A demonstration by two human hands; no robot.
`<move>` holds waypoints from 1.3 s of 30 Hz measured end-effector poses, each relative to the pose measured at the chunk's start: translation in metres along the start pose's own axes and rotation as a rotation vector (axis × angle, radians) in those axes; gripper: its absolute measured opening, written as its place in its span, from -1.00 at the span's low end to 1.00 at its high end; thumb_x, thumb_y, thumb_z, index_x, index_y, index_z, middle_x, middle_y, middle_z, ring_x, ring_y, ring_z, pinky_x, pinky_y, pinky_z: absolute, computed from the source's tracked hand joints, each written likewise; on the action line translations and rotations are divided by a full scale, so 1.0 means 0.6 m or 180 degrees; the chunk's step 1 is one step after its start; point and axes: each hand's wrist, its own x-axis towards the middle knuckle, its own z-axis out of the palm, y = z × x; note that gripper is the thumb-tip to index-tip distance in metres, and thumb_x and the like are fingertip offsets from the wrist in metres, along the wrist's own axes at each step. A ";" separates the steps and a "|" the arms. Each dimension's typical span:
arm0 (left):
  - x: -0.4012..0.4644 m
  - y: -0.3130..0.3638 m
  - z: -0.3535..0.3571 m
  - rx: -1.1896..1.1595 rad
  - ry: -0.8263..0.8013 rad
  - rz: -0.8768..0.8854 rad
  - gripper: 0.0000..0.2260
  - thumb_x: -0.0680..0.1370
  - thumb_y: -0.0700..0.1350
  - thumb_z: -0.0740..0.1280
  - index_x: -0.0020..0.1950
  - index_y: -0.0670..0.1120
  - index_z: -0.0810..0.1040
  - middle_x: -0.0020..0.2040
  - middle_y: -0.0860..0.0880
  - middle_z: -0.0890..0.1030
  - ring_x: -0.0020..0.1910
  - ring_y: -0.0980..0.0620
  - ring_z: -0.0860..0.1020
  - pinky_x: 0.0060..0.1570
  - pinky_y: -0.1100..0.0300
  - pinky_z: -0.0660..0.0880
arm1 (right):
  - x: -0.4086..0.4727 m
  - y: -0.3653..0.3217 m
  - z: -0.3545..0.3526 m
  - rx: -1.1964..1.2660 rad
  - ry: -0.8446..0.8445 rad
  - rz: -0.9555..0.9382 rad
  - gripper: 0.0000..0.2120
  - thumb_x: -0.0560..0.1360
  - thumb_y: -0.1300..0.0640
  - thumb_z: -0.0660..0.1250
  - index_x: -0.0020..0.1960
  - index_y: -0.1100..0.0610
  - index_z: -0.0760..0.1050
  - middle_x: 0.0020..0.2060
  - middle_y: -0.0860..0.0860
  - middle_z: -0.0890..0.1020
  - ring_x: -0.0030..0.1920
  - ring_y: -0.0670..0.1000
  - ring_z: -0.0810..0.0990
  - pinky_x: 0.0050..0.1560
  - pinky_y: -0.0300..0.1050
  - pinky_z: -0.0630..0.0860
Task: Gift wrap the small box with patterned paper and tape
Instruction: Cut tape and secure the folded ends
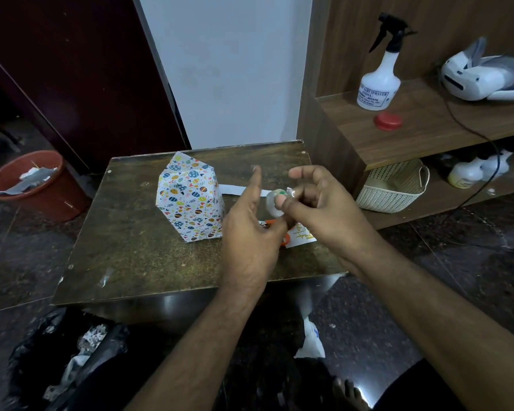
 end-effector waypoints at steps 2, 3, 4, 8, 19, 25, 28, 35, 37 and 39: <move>0.000 -0.001 -0.003 0.0032 -0.0020 -0.0019 -0.19 0.46 -0.48 0.45 0.63 -0.10 0.24 0.31 0.23 0.44 -0.10 0.64 0.50 -0.16 0.57 0.47 | 0.006 0.006 -0.006 -0.0573 0.0122 -0.0290 -0.55 0.54 0.07 0.49 0.36 0.03 0.40 -0.21 -0.08 0.66 -0.16 -0.09 0.66 -0.02 -0.16 0.53; 0.000 -0.002 -0.006 0.0004 -0.0006 -0.0045 -0.15 0.44 -0.47 0.47 0.64 -0.06 0.22 0.43 0.15 0.43 0.02 0.60 0.52 -0.07 0.47 0.55 | 0.007 0.009 -0.009 -0.1000 0.0123 -0.0425 -0.54 0.54 0.06 0.49 0.37 0.01 0.39 -0.17 -0.08 0.65 -0.13 -0.08 0.65 -0.02 -0.16 0.53; -0.001 0.000 -0.009 -0.0008 -0.0009 -0.0093 -0.10 0.42 -0.41 0.50 0.66 0.00 0.20 0.51 0.07 0.41 0.20 0.49 0.52 0.06 0.26 0.63 | 0.008 0.011 -0.012 -0.1444 0.0076 -0.0522 -0.52 0.54 0.06 0.48 0.38 0.01 0.38 -0.13 -0.08 0.65 -0.09 -0.06 0.65 0.00 -0.12 0.55; -0.012 -0.001 -0.014 0.0067 0.0008 -0.0246 -0.10 0.39 -0.11 0.50 0.65 0.08 0.15 0.37 0.17 0.59 0.10 0.00 0.65 0.16 -0.18 0.61 | 0.011 0.017 -0.006 -0.2912 -0.0273 -0.0724 -0.50 0.53 0.10 0.41 0.42 -0.01 0.34 0.04 -0.05 0.69 0.15 0.10 0.61 0.18 0.07 0.46; -0.027 0.004 -0.044 0.0216 0.0154 -0.0289 -0.35 0.49 -0.09 0.49 0.54 -0.03 0.34 0.21 0.12 0.68 0.26 0.24 0.59 0.37 -0.05 0.50 | 0.014 0.008 0.009 -0.2221 -0.0162 -0.0677 -0.71 0.57 0.17 0.39 0.28 0.03 0.53 -0.01 -0.03 0.67 0.00 0.00 0.65 -0.02 -0.02 0.60; -0.047 0.020 -0.071 0.0394 0.0104 -0.0110 -0.40 0.53 -0.13 0.47 0.53 -0.03 0.35 0.19 0.12 0.70 0.30 0.26 0.57 0.46 -0.01 0.40 | 0.010 -0.014 0.012 -0.1163 0.0084 -0.0586 -0.80 0.64 -0.08 0.34 0.04 0.01 0.67 -0.20 -0.11 0.69 -0.17 -0.16 0.62 -0.12 -0.20 0.50; -0.055 0.029 -0.084 0.0483 0.0082 -0.0045 -0.42 0.58 -0.21 0.46 0.55 -0.03 0.33 0.18 0.13 0.71 0.28 0.29 0.56 0.44 0.09 0.40 | 0.008 -0.021 0.024 -0.0777 -0.0259 -0.0491 -0.79 0.62 -0.10 0.37 -0.02 0.01 0.68 -0.15 -0.01 0.74 -0.05 0.05 0.70 0.07 0.12 0.63; -0.064 0.049 -0.108 0.0376 0.0138 0.0068 -0.39 0.53 -0.09 0.42 0.56 -0.01 0.32 0.10 0.14 0.74 0.32 0.17 0.57 0.45 -0.03 0.41 | -0.003 -0.036 0.055 -0.0232 -0.0395 -0.0834 -0.88 0.60 0.10 0.43 -0.08 0.13 0.66 -0.18 0.04 0.74 -0.12 -0.03 0.66 0.00 -0.08 0.56; -0.065 0.056 -0.113 0.0298 0.0168 0.0052 -0.42 0.58 -0.21 0.43 0.56 -0.03 0.32 0.10 0.09 0.74 0.19 0.21 0.64 0.33 0.14 0.48 | -0.004 -0.039 0.067 -0.0234 -0.0235 -0.1007 -0.89 0.60 0.11 0.44 -0.10 0.09 0.65 -0.19 0.01 0.73 -0.12 -0.08 0.64 -0.01 -0.09 0.54; -0.063 0.059 -0.120 0.0235 0.0218 0.0047 -0.43 0.60 -0.24 0.42 0.56 -0.02 0.32 0.10 0.07 0.74 0.11 0.17 0.67 0.27 0.11 0.54 | -0.005 -0.044 0.082 -0.0086 -0.0101 -0.1147 -0.90 0.59 0.11 0.45 -0.11 0.05 0.63 -0.20 -0.03 0.71 -0.10 -0.07 0.65 -0.01 -0.10 0.54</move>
